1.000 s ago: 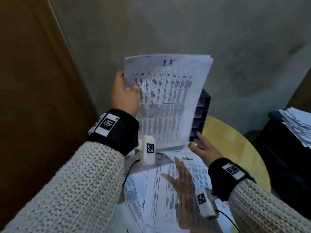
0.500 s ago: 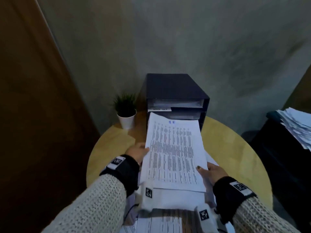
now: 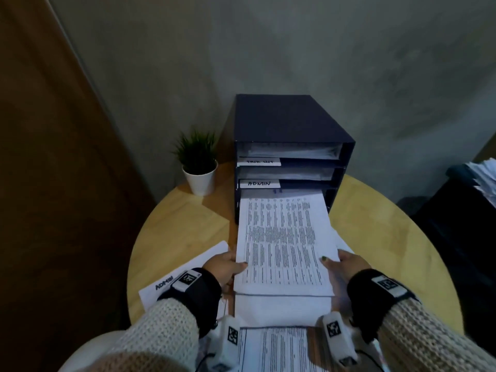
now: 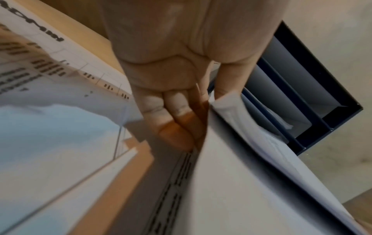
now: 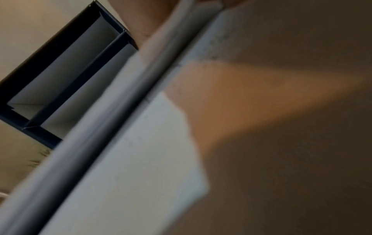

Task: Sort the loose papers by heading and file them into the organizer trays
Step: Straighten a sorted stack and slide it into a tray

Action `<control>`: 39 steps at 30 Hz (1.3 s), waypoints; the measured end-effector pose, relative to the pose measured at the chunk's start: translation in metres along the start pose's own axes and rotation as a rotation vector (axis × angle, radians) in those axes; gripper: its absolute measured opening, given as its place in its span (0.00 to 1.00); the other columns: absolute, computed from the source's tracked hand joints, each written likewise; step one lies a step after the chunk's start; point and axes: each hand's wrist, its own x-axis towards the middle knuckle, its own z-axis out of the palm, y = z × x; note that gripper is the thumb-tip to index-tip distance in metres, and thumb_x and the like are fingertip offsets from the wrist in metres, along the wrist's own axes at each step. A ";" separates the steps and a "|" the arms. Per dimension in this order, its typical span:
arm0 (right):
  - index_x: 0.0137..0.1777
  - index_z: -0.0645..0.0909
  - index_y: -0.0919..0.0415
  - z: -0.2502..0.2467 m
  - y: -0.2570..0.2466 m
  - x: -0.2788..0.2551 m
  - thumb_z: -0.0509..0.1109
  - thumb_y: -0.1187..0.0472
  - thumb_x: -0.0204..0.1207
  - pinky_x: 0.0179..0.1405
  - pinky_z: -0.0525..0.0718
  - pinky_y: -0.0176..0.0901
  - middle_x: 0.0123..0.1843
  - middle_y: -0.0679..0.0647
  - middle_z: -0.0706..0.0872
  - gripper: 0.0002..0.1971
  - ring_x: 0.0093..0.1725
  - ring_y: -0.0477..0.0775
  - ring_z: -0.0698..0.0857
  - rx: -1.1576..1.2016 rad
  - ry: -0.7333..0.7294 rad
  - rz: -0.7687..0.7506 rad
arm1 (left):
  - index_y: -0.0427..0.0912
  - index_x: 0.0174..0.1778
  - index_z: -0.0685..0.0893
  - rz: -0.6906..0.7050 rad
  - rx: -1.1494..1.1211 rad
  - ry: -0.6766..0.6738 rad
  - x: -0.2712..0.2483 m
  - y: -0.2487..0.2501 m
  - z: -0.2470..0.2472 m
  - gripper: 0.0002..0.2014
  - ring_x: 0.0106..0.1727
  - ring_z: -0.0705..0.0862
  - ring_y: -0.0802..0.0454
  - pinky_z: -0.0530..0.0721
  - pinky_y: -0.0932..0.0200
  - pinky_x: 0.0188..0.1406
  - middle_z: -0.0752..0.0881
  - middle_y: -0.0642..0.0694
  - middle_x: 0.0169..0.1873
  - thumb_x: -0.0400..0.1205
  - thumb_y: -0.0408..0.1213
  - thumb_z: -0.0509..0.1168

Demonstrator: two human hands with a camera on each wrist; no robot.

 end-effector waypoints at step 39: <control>0.66 0.80 0.59 0.017 -0.068 0.078 0.59 0.66 0.85 0.49 0.86 0.50 0.71 0.58 0.80 0.14 0.53 0.58 0.87 0.853 -0.053 -0.106 | 0.26 0.75 0.66 0.227 -0.555 0.137 0.094 0.095 0.022 0.22 0.61 0.79 0.36 0.80 0.50 0.57 0.76 0.34 0.54 0.84 0.15 0.46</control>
